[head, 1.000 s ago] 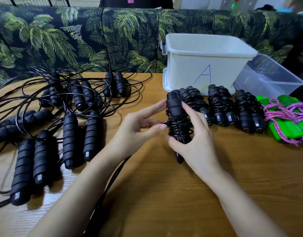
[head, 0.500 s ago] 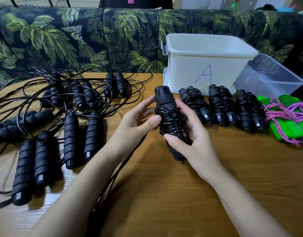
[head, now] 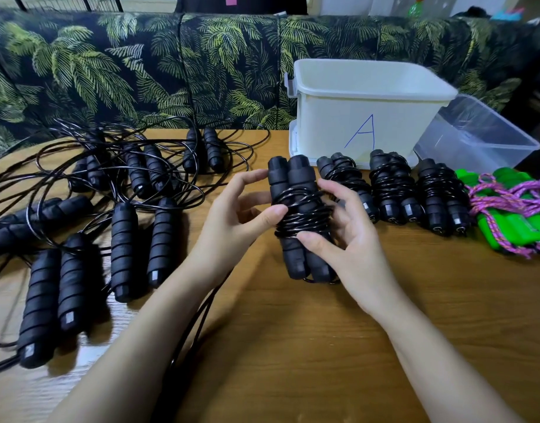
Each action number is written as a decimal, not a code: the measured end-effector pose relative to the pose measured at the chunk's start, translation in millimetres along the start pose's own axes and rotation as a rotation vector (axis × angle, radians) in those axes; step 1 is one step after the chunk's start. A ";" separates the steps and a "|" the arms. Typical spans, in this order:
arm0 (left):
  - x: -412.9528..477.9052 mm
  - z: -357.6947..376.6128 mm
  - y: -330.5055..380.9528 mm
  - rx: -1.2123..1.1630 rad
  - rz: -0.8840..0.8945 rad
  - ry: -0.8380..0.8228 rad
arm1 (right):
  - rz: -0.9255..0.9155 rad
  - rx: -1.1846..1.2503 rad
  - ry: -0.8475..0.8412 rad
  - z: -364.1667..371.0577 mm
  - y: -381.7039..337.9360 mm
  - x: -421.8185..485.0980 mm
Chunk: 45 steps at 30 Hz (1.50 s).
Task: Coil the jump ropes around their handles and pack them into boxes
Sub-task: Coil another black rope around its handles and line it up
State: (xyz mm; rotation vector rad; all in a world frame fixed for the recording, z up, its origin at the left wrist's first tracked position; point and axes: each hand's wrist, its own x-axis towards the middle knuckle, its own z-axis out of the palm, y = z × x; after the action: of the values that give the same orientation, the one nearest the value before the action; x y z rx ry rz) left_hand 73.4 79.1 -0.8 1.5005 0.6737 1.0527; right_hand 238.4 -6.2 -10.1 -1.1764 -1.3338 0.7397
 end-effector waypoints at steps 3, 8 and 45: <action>-0.1 -3.5 3.9 -0.050 -0.032 -0.057 | 0.035 0.064 0.008 -3.9 2.6 1.0; 1.2 -10.2 2.2 0.022 -0.034 -0.109 | 0.031 0.059 0.047 1.0 6.3 0.1; 2.0 -2.5 -1.6 0.016 0.089 -0.075 | -0.152 -0.402 0.195 8.2 10.6 -1.7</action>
State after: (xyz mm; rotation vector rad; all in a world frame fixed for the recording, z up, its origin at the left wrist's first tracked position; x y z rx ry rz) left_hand 72.3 82.4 -2.0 1.5879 0.5692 1.0547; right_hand 232.4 -2.9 -21.7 -1.4032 -1.4257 0.2433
